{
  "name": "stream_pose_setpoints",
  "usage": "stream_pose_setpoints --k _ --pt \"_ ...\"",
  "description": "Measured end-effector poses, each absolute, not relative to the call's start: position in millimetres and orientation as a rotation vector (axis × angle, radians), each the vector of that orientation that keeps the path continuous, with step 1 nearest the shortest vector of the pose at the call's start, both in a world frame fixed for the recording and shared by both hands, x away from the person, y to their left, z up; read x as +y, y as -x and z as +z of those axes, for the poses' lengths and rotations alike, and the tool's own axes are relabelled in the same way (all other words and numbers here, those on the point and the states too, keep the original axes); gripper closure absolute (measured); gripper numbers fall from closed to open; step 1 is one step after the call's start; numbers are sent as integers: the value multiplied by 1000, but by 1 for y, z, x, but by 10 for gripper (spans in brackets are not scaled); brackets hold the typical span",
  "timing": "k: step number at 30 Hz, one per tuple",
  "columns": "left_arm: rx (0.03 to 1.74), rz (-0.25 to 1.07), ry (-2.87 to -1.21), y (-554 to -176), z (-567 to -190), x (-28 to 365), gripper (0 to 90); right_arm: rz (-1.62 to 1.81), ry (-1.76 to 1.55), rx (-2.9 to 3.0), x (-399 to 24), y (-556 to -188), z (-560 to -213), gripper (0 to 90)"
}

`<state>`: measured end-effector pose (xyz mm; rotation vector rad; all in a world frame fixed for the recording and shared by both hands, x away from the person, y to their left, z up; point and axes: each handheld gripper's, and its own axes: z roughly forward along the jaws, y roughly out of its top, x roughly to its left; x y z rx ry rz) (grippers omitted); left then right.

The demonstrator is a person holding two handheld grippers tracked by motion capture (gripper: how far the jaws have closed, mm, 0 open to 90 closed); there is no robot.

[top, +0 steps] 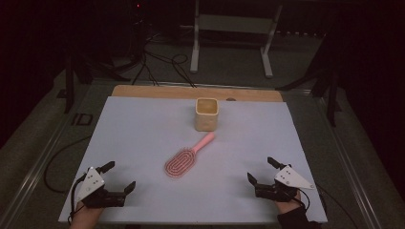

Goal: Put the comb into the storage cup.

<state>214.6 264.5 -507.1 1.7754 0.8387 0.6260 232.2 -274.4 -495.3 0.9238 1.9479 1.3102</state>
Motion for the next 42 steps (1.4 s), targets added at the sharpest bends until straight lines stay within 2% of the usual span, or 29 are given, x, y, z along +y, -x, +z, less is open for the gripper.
stream_pose_setpoints --k 26,31,42 --pt "827 620 -1770 -214 -505 263 0 1317 -941 1926 -269 -228 -474 90" --pt "810 643 -1794 -214 -496 260 0 1314 -939 1928 -267 -227 -477 90" --pt "787 593 -1764 -218 -475 253 0 1323 -933 1923 -265 -228 -478 90"
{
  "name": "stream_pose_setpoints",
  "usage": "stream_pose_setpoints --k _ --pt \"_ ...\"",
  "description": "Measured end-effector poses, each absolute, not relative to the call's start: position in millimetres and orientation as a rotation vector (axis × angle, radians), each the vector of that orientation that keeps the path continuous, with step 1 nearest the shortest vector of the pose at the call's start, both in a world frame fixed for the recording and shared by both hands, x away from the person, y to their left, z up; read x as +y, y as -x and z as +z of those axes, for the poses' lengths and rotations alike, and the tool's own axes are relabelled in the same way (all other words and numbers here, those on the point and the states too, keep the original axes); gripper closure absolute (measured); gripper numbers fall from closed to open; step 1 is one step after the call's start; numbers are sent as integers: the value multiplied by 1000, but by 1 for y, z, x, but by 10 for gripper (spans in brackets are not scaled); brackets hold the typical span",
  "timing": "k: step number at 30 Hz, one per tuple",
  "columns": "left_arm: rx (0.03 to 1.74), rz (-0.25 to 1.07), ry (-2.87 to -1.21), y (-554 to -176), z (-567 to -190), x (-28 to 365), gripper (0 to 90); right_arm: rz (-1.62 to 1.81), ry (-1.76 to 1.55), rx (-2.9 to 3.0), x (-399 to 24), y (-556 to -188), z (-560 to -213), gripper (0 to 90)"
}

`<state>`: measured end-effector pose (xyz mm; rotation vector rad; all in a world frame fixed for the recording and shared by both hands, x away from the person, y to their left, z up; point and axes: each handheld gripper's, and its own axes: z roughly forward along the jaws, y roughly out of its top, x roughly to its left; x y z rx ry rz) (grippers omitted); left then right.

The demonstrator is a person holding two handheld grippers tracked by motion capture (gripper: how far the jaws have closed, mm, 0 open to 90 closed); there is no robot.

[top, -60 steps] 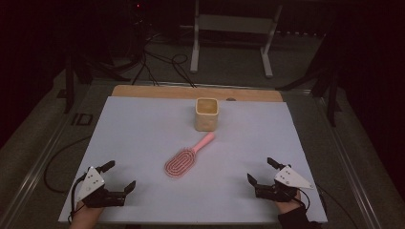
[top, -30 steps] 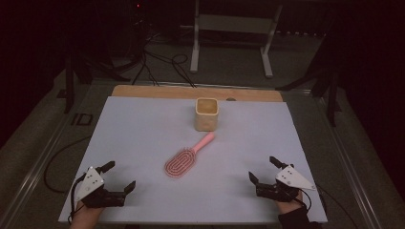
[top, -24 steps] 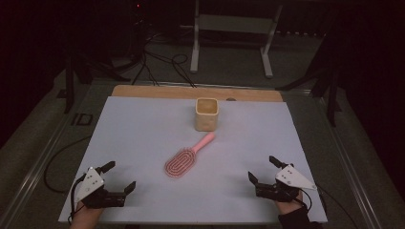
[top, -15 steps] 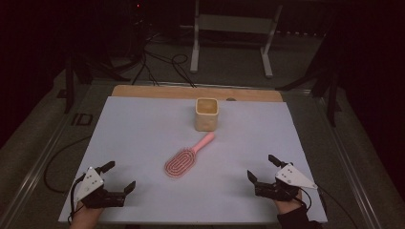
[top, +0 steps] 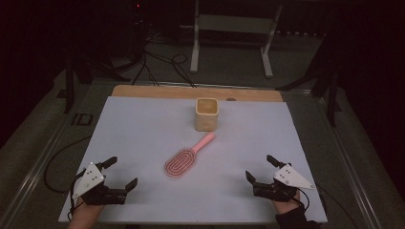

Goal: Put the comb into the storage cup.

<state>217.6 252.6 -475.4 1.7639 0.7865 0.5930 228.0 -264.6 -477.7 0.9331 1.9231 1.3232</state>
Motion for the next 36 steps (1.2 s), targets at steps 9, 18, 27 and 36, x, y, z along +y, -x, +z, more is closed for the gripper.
stream_pose_setpoints --k 9,18,27,36 --pt "691 583 -1787 -236 -429 230 0 1314 -925 1913 -267 -226 -478 90" --pt "618 505 -1875 -258 -412 199 0 1321 -926 1921 -268 -226 -478 90" --pt "613 475 -1927 -285 -410 167 62 1330 -928 1926 -267 -227 -479 90" --pt "618 460 -1993 -312 -412 139 181 1338 -923 1926 -268 -226 -480 90"
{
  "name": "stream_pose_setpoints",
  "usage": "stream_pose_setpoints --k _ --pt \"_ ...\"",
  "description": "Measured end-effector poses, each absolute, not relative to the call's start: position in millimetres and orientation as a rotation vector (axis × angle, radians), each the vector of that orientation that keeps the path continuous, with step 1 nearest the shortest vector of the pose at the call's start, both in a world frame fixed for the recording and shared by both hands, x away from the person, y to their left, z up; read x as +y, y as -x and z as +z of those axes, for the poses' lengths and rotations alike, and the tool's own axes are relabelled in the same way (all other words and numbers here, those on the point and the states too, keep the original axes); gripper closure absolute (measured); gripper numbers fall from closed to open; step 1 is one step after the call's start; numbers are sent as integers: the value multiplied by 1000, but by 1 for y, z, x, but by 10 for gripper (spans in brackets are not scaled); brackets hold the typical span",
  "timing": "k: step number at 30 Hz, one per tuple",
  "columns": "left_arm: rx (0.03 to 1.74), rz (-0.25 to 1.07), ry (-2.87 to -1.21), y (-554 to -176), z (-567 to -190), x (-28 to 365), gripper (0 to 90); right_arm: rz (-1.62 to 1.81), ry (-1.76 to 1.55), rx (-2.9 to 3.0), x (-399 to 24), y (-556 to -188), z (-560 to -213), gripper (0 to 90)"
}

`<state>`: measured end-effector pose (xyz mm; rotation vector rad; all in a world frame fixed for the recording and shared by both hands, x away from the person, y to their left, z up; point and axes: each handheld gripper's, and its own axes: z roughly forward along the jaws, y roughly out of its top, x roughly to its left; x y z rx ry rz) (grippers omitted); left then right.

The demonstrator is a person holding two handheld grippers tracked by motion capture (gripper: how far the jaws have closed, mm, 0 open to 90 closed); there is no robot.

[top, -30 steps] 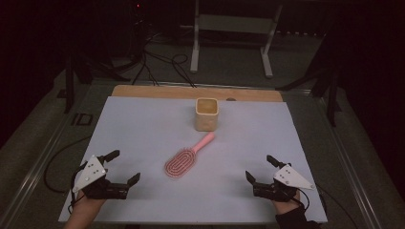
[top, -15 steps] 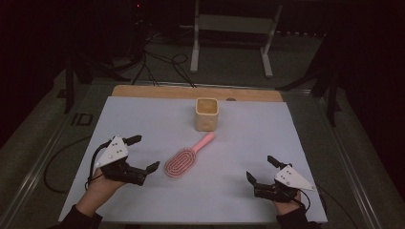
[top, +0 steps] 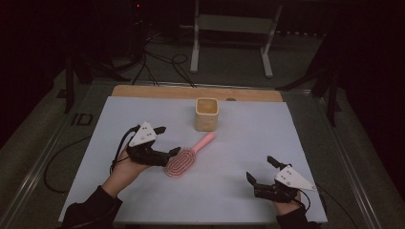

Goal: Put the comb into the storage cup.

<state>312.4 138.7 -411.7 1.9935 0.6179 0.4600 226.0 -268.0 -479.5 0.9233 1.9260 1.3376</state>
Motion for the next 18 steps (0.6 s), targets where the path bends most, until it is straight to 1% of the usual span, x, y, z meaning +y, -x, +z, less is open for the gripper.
stream_pose_setpoints --k 9,18 --pt "559 419 -2056 -336 -418 113 445 1345 -923 1931 -268 -227 -480 91" --pt "498 375 -2141 -357 -430 81 678 1350 -927 1938 -269 -227 -481 91"
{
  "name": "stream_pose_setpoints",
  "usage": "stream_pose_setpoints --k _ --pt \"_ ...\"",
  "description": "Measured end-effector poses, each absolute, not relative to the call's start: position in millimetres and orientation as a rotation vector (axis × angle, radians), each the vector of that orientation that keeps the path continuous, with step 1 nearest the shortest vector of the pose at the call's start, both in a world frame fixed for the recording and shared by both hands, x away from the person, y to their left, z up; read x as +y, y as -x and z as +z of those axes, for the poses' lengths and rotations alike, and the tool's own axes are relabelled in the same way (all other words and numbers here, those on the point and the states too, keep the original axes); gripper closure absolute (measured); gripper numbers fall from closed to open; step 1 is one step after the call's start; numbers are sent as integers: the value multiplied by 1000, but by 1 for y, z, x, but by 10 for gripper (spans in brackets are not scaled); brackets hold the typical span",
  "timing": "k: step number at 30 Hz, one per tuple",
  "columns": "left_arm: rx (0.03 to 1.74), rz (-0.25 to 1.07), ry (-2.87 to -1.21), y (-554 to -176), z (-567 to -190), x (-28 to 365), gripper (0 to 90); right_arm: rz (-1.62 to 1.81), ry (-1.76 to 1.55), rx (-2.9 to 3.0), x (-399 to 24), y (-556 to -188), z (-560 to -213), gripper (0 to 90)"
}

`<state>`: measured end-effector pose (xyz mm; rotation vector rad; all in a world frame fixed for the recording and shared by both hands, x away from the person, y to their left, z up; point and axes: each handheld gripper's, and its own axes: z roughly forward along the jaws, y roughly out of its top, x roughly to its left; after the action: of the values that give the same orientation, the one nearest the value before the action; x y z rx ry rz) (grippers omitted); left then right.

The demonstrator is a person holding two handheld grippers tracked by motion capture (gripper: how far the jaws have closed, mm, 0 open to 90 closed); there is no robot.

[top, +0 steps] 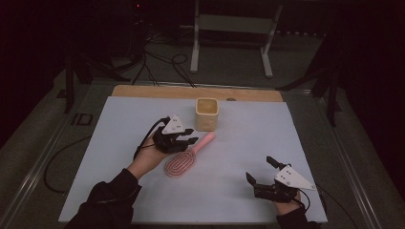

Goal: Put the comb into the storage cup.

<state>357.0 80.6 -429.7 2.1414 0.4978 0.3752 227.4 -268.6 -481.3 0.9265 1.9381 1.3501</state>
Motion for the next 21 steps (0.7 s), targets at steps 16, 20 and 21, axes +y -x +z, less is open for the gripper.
stream_pose_setpoints --k 16,20,21 --pt "407 288 -2260 -391 -458 35 900 1355 -928 1953 -269 -229 -483 91" --pt "404 264 -2290 -398 -467 24 900 1349 -923 1958 -270 -229 -484 91" --pt "404 260 -2292 -400 -469 22 900 1355 -928 1959 -270 -229 -484 91"
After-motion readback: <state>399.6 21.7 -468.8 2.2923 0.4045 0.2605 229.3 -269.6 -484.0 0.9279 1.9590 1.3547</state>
